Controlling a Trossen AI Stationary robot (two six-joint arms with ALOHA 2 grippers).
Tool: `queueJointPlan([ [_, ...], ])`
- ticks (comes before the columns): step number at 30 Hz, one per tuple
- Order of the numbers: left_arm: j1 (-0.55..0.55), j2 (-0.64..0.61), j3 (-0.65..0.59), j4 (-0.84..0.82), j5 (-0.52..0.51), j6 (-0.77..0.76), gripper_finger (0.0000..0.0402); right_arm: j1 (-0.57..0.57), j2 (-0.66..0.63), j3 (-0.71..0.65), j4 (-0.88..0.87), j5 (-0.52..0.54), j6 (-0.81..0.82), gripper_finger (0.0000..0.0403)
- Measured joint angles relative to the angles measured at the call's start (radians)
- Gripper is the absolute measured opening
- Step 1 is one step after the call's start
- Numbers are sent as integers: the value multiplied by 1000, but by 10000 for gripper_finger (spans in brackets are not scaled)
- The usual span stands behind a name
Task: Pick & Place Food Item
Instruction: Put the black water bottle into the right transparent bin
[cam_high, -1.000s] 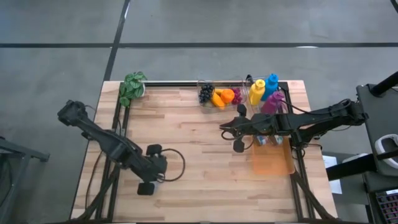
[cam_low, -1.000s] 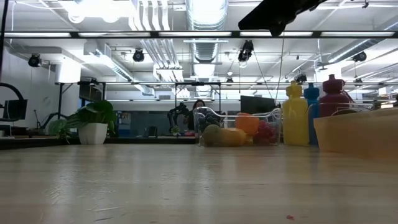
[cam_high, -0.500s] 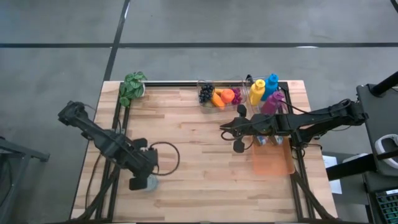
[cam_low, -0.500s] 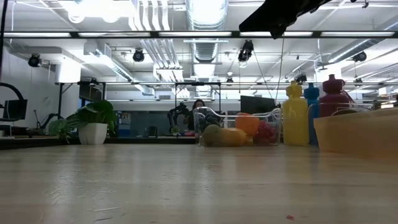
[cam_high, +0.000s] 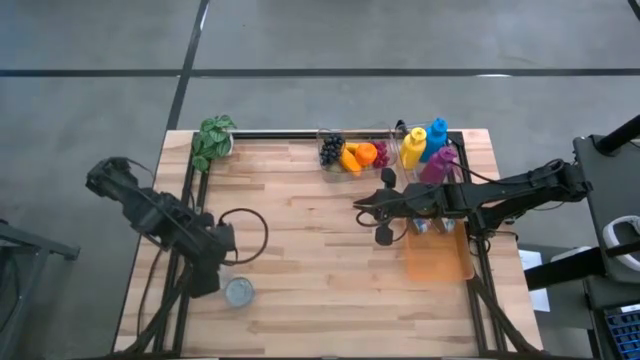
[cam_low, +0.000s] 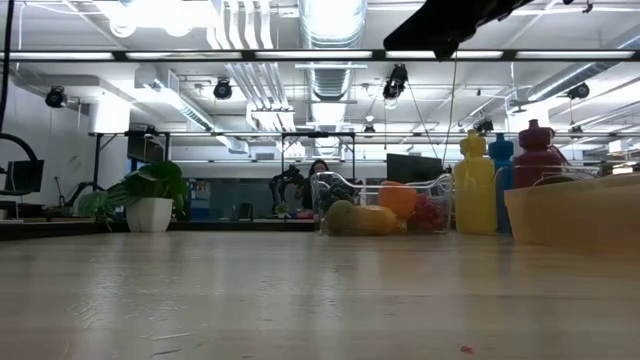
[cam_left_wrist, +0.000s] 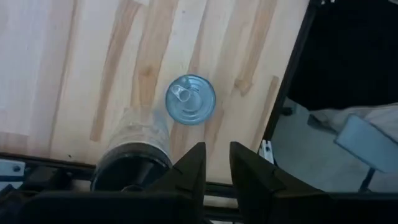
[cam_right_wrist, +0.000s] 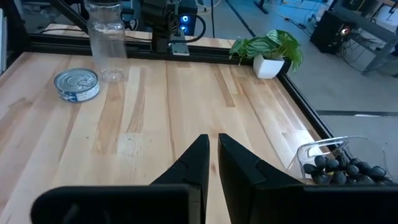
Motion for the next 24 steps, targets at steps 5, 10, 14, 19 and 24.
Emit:
queueJointPlan([
  [5,-1,-17,0,-1,1,-8,76,0,0,0,4,0,0,28],
  [10,0,-17,0,-1,1,-3,85,0,0,0,9,0,1,28],
  [14,-1,-17,-1,-1,21,34,100,0,0,0,9,0,1,28],
  [19,-5,-17,-1,-1,31,67,117,0,0,0,9,0,3,28],
  [24,-8,-17,-1,-1,61,69,138,0,0,-3,9,0,1,28],
])
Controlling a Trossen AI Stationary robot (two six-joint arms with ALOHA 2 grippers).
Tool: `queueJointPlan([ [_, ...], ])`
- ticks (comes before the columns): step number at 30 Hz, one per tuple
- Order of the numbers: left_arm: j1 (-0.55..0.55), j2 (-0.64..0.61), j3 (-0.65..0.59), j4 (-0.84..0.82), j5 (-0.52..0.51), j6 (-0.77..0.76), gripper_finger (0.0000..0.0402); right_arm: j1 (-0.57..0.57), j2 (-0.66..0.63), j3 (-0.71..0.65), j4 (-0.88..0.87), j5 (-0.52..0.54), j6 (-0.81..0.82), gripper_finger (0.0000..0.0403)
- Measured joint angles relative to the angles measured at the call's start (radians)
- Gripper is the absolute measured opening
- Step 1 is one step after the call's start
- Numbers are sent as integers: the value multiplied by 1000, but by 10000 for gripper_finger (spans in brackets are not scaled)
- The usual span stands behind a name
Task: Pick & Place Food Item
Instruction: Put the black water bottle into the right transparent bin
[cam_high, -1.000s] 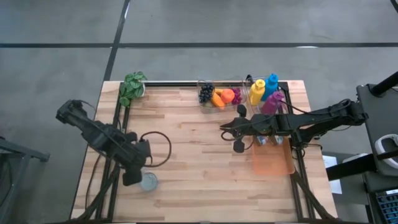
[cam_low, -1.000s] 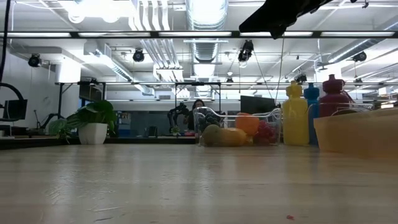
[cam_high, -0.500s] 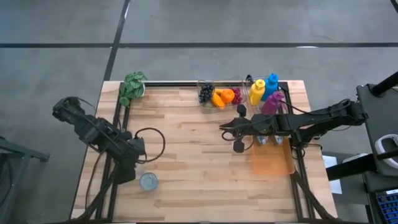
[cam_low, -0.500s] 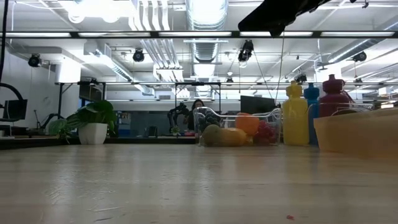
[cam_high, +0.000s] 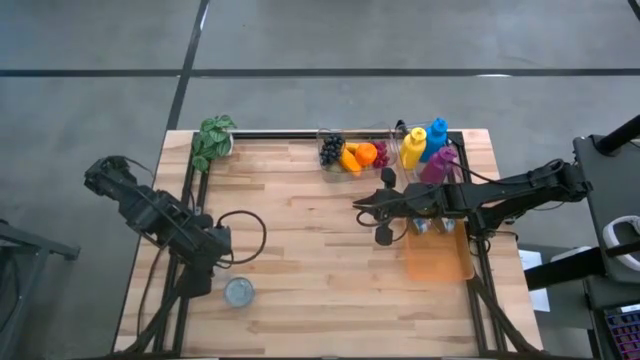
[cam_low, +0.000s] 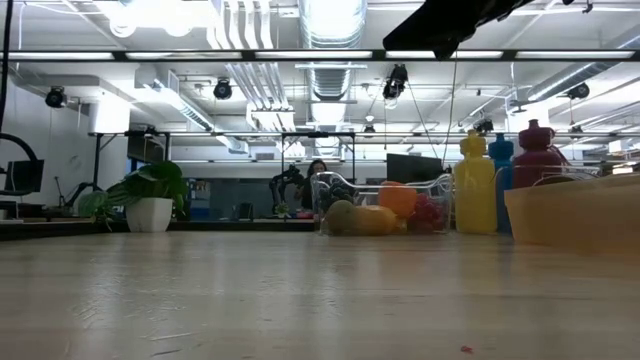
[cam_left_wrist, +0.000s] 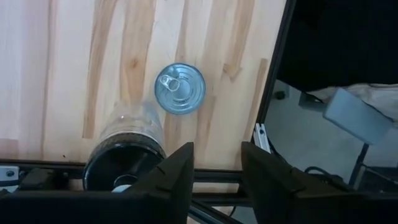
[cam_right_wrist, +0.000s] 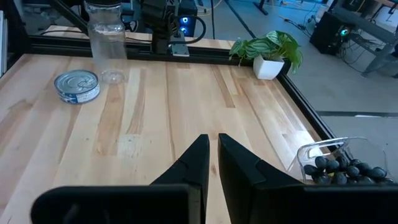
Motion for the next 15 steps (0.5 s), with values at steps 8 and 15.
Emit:
queueJointPlan([
  [8,7,0,-1,0,3,34,168,0,0,0,1,0,-24,28],
  [15,60,2,-1,0,-152,3,175,-2,0,1,5,1,-35,28],
])
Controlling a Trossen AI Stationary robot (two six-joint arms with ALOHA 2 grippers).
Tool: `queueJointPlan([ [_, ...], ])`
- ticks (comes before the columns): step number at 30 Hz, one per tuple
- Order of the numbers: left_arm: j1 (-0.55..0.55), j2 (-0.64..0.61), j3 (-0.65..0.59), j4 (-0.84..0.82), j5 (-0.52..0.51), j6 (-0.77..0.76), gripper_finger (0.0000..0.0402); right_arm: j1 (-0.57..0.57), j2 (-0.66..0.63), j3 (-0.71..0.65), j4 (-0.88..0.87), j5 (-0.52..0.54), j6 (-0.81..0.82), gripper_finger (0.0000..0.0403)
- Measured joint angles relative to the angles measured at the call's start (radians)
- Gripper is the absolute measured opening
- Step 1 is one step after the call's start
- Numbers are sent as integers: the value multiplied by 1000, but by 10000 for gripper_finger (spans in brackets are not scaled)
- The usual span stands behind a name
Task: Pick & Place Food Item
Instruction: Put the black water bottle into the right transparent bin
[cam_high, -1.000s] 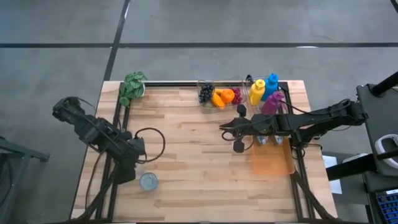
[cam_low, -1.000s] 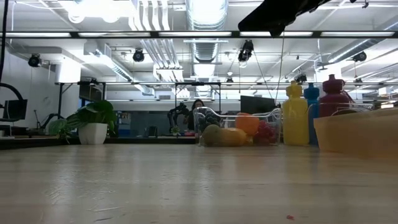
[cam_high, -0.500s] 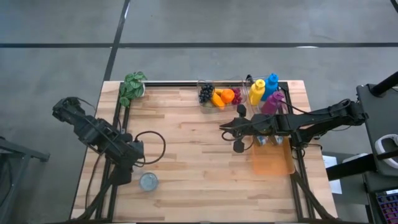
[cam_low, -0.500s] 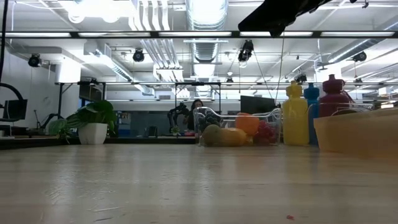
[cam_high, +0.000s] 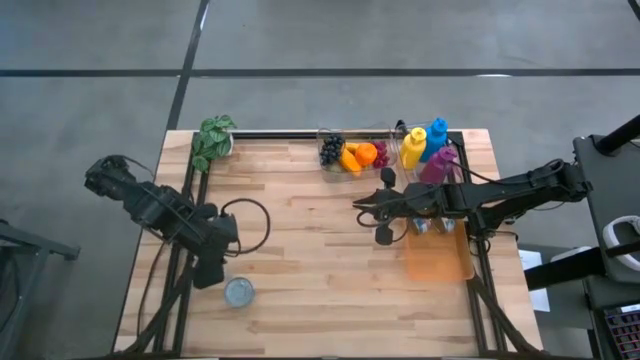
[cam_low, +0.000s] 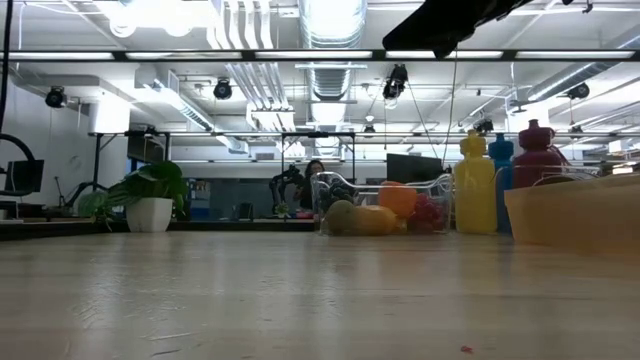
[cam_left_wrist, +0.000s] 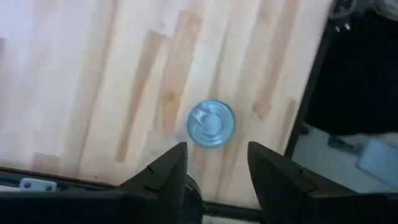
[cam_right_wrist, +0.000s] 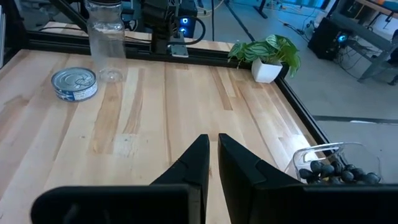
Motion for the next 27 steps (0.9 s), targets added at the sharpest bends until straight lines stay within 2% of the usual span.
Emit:
queueJointPlan([
  [7,60,0,-42,1,-76,84,175,0,0,-2,-1,0,-3,28],
  [11,75,-15,-101,0,-8,120,177,0,0,-2,-1,0,-22,28],
  [17,60,-100,-105,-1,1,125,173,0,0,-2,-2,0,-26,28],
  [22,9,-187,-139,0,1,135,177,0,0,-2,-2,0,-26,28],
  [27,-95,-241,-205,0,-15,74,176,0,0,-2,-2,0,-26,28],
])
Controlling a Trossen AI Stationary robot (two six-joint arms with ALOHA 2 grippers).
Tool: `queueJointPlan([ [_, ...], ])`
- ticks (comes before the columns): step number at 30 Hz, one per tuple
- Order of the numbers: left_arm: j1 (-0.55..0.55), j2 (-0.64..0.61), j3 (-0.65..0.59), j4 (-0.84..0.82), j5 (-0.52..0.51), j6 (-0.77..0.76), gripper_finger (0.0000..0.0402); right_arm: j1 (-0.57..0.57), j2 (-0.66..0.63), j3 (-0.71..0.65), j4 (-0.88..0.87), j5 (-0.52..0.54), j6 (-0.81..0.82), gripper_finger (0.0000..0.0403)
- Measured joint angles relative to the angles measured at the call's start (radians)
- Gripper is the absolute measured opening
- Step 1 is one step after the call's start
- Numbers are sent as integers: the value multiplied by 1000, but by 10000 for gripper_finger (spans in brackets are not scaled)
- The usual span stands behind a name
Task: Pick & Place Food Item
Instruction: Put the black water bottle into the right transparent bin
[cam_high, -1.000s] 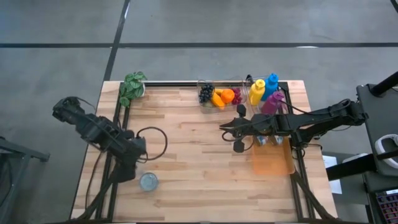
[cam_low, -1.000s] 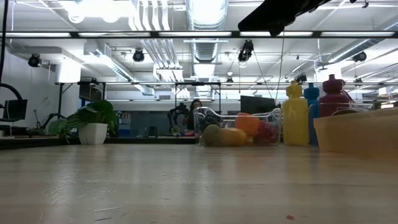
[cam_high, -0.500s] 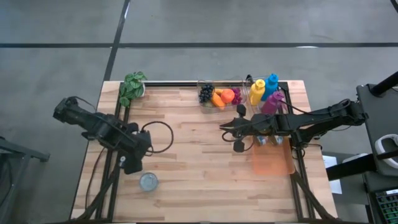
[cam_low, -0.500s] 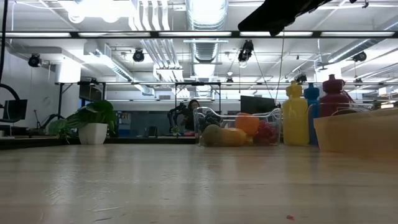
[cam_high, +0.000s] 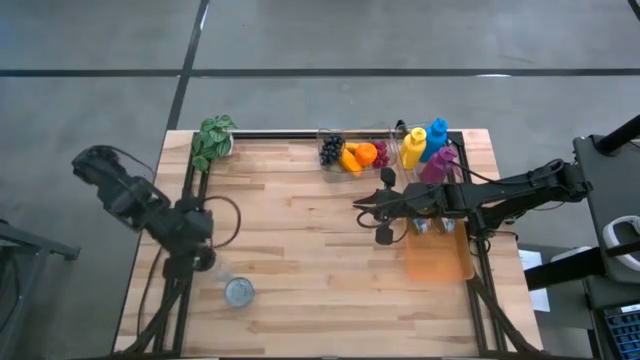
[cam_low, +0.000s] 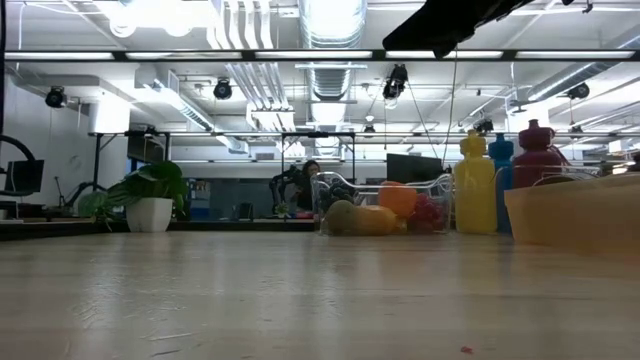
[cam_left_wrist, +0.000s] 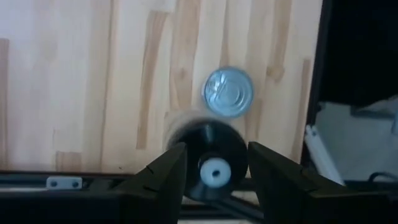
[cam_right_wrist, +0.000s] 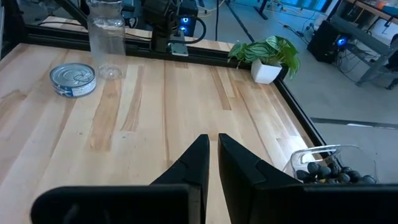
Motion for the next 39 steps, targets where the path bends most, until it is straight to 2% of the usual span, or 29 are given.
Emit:
queueJointPlan([
  [8,-98,-9,-73,0,-7,-23,175,0,0,2,34,2,0,28],
  [19,-99,-9,-76,1,-29,12,173,0,-1,1,58,4,4,28],
  [30,-106,-12,-165,12,-28,156,175,-1,-1,2,58,34,8,28],
  [39,-106,-15,-166,42,-29,110,178,0,-1,4,59,54,30,28],
])
